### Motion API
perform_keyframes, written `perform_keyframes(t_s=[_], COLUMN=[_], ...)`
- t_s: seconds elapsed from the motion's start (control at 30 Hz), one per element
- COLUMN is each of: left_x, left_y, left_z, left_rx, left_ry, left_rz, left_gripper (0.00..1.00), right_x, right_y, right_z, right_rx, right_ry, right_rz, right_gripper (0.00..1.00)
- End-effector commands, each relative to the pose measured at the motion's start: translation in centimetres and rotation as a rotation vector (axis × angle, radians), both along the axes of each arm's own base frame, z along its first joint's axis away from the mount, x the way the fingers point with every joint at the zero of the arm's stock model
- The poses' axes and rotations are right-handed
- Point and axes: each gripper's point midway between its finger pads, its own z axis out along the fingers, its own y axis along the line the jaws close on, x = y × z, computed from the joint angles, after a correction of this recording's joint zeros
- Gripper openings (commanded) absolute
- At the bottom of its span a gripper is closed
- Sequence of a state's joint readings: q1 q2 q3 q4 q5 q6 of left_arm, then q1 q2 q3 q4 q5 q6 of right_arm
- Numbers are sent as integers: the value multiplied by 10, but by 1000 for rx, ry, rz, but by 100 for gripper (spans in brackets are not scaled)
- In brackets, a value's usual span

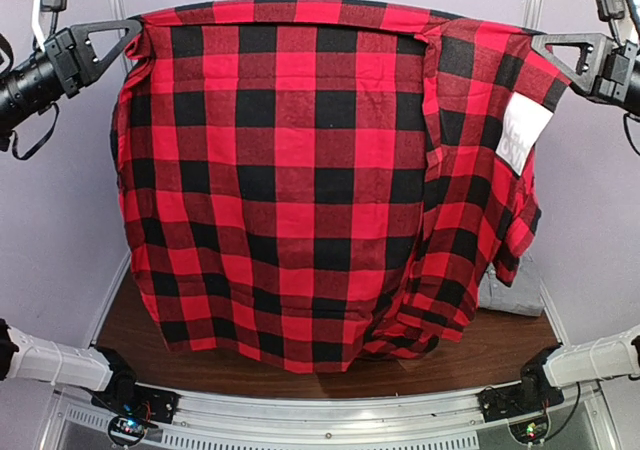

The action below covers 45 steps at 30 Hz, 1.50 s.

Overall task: Fold and stack the long sleeve shirts
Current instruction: Turn over the crumpled shirt at the center of the board.

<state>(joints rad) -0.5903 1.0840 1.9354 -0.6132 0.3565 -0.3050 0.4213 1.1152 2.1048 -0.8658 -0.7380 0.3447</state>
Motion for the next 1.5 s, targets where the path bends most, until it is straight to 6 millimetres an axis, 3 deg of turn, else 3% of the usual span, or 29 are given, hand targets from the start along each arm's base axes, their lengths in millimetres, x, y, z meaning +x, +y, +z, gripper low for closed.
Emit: perform_keyframes(t_s=[0.0,0.17,0.27,0.4,0.6,0.9,1.0,1.1,1.17,1.27,1.47], left_x=[44,82,103,106,59,-47,-66,-74,-69,-50,43], left_y=[38,45,36,17,3,32,41,48,49,46,44], left_z=[11,-8,-19,-10,6,32,40,47,49,46,6], left_rx=[-50,8,49,51,6,-141,-164,-175,-177,-165,-63], left_ry=[9,68,101,98,58,-74,-109,-142,-145,-126,25], left_rz=[325,482,507,423,196,-30,-48,-35,-10,39,346], left_gripper=[0,0,0,0,0,0,0,0,0,0,0], right_x=[29,66,84,92,47,-60,-82,-88,-82,-57,27], right_y=[-20,-30,-25,-11,4,-10,-16,-19,-18,-15,-8], right_z=[5,-13,-20,-15,7,49,58,63,62,53,10], right_rx=[7,-28,-36,-28,38,194,223,235,233,206,96], right_ry=[-10,55,93,107,72,-39,-70,-89,-86,-60,70], right_rz=[-202,-351,-365,-305,-98,162,201,209,189,120,-107], right_gripper=[0,0,0,0,0,0,0,0,0,0,0])
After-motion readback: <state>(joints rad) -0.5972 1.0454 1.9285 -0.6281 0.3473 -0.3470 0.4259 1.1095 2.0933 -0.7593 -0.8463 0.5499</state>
